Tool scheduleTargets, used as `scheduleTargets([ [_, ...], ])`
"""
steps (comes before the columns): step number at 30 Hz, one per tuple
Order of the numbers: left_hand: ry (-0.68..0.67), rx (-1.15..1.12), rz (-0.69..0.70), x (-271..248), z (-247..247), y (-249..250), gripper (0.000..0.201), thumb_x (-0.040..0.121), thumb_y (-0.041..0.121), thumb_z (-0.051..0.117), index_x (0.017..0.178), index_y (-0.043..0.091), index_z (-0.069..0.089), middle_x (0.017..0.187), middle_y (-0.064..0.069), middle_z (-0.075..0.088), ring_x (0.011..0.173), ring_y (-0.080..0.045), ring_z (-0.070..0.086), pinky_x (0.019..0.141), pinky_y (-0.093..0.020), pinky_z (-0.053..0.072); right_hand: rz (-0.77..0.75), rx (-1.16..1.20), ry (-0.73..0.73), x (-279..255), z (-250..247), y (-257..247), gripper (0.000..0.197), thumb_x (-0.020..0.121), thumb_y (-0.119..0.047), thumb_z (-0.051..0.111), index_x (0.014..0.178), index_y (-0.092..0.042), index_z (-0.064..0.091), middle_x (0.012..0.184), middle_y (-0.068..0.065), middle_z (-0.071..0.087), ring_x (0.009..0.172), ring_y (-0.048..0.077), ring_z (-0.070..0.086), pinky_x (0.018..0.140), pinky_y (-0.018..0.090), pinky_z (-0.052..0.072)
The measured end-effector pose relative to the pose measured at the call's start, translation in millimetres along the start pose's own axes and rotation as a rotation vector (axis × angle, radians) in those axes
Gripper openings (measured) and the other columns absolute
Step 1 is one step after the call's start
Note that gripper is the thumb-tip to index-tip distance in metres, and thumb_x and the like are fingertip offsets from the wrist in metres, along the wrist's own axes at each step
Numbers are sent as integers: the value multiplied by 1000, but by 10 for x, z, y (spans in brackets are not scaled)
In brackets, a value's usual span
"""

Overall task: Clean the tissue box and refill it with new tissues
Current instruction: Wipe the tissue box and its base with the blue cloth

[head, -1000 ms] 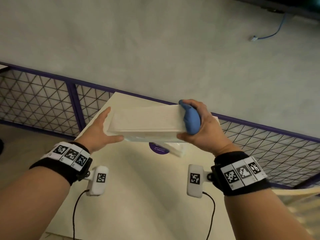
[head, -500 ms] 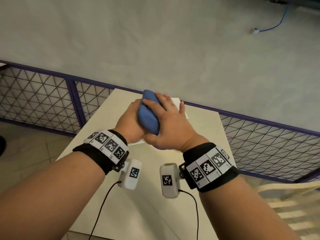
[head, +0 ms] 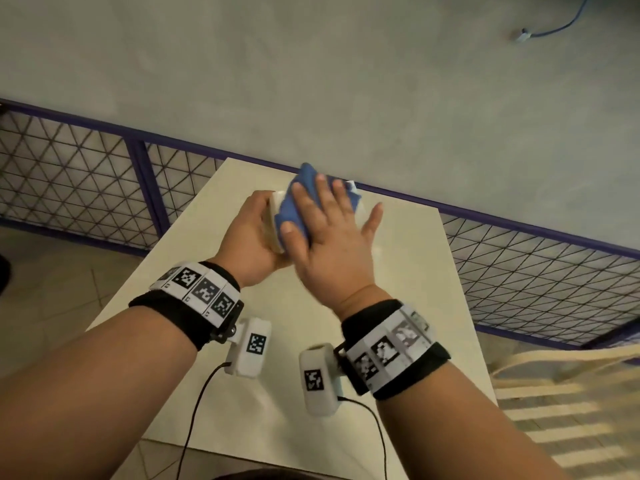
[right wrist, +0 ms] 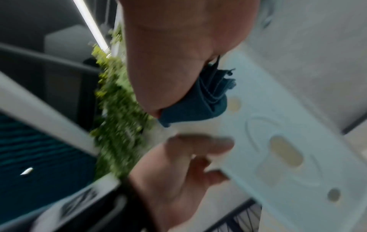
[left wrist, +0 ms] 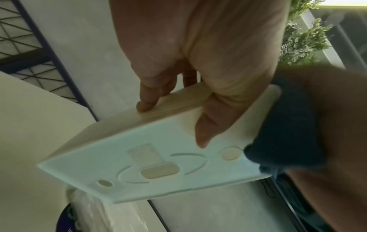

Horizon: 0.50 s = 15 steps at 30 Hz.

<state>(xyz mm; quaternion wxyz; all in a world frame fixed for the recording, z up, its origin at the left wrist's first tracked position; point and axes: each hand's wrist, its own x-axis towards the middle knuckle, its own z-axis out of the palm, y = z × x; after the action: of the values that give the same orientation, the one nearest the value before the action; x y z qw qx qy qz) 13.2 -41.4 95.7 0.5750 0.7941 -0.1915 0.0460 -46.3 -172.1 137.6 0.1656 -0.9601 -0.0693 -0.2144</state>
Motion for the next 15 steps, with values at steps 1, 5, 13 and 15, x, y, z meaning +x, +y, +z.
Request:
scheduleTargets([
  [1, 4, -22, 16, -1, 12, 39, 15, 86, 18, 61, 85, 33, 65, 81, 11, 65, 73, 1, 63, 63, -13, 51, -65, -36, -15, -40, 32, -77, 55, 92, -57, 24, 144, -39, 29, 159, -4, 18, 148, 18, 7, 108, 60, -20],
  [5, -9, -120, -42, -89, 8, -69, 38, 77, 12, 65, 99, 38, 49, 97, 14, 57, 90, -2, 59, 77, -17, 51, -216, -145, 2, -98, 70, -1, 48, 94, -55, 31, 138, -41, 40, 154, -7, 33, 145, 18, 22, 108, 64, -13],
  [13, 23, 211, -19, -155, 27, -197, 72, 56, 8, 85, 112, 28, 43, 117, 1, 54, 104, -10, 55, 82, -28, 50, 137, -18, 42, -47, 95, 209, 48, 99, -43, 20, 145, -35, 30, 158, -9, 22, 147, 13, 12, 107, 56, -25],
  [15, -21, 327, 88, -96, 27, -155, 46, 67, 20, 77, 103, 24, 49, 102, 1, 53, 87, -7, 56, 70, -19, 49, 63, -15, 6, -73, 135, -17, 47, 99, -45, 24, 145, -38, 28, 158, -8, 20, 148, 14, 7, 104, 56, -29],
])
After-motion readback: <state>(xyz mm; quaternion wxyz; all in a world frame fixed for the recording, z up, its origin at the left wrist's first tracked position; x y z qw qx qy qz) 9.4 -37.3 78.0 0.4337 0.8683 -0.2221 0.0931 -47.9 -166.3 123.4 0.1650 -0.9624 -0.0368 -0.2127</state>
